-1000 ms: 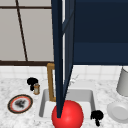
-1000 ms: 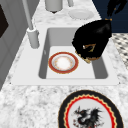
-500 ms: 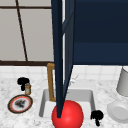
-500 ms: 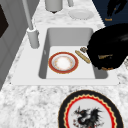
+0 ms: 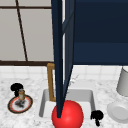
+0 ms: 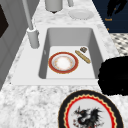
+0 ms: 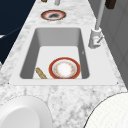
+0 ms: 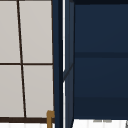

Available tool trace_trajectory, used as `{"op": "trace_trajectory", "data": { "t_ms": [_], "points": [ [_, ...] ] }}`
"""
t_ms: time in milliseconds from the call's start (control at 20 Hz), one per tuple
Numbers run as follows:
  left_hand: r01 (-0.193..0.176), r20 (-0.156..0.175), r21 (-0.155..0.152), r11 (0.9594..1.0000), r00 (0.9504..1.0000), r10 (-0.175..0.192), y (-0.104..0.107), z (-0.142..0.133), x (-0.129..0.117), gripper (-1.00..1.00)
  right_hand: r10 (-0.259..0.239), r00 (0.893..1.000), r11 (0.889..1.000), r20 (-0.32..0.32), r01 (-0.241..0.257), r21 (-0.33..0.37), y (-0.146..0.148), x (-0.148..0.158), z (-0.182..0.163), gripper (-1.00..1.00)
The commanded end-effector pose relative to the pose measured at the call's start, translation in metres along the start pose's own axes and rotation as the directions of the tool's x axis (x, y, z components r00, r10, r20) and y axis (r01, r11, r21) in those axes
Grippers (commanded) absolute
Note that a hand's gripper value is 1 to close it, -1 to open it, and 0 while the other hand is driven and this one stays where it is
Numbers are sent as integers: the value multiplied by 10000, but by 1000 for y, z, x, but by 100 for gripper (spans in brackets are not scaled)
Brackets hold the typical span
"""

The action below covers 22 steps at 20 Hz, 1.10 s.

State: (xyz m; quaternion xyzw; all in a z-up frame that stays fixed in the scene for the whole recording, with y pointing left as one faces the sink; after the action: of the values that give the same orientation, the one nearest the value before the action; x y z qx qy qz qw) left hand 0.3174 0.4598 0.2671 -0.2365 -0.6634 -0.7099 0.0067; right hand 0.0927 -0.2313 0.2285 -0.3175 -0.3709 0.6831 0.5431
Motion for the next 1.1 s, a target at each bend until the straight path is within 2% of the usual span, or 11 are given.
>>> {"op": "trace_trajectory", "data": {
  "t_ms": [0, 150, 300, 350, 500, 700, 750, 800, 850, 1000, 1050],
  "points": [
    [914, -293, 589, 9941, 9955, -898, -21, 17, 2, 100, 0, 10000, 10000, 0, 0, 0, 0, 0, 0, 0],
    [1122, -548, 548, 9922, 9925, -1092, -34, 27, -3, 100, 0, 10000, 10000, 0, 0, 0, 0, 0, 0, 0],
    [1435, -641, 311, 9892, 9879, -1413, -46, 35, -11, 100, 0, 10000, 10000, 0, 0, 0, 0, 0, 0, 0],
    [1668, -573, 2, 9860, 9844, -1665, -47, 32, -14, 100, 0, 10000, 10000, 0, 0, 0, 0, 0, 0, 0],
    [2045, -609, -181, 9787, 9768, -2052, -57, 36, -22, 100, 0, 10000, 10000, 0, 0, 0, 0, 0, 0, 0],
    [2713, -613, -458, 9614, 9598, -2738, -70, 39, -32, 100, 0, 10000, 10000, 0, 0, 0, 0, 0, 0, 0],
    [2822, -655, -399, 9585, 9565, -2843, -74, 44, -34, 100, 0, 10000, 10000, 0, 0, 0, 0, 0, 0, 0],
    [2808, -695, -338, 9592, 9567, -2825, -82, 50, -38, 100, 0, 10000, 10000, 0, 0, 0, 0, 0, 0, 0],
    [2773, -693, -389, 9600, 9577, -2794, -91, 53, -38, 100, 0, 10000, 10000, 0, 0, 0, 0, 0, 0, 0],
    [2752, -516, -642, 9592, 9590, -2786, -118, 59, -42, 100, 0, 10000, 10000, 0, 0, 0, 0, 0, 0, 0],
    [2628, -409, -673, 9625, 9631, -2659, -124, 61, -46, 100, 0, 10000, 10000, 0, 0, 0, 0, 0, 0, 0]
  ]
}}
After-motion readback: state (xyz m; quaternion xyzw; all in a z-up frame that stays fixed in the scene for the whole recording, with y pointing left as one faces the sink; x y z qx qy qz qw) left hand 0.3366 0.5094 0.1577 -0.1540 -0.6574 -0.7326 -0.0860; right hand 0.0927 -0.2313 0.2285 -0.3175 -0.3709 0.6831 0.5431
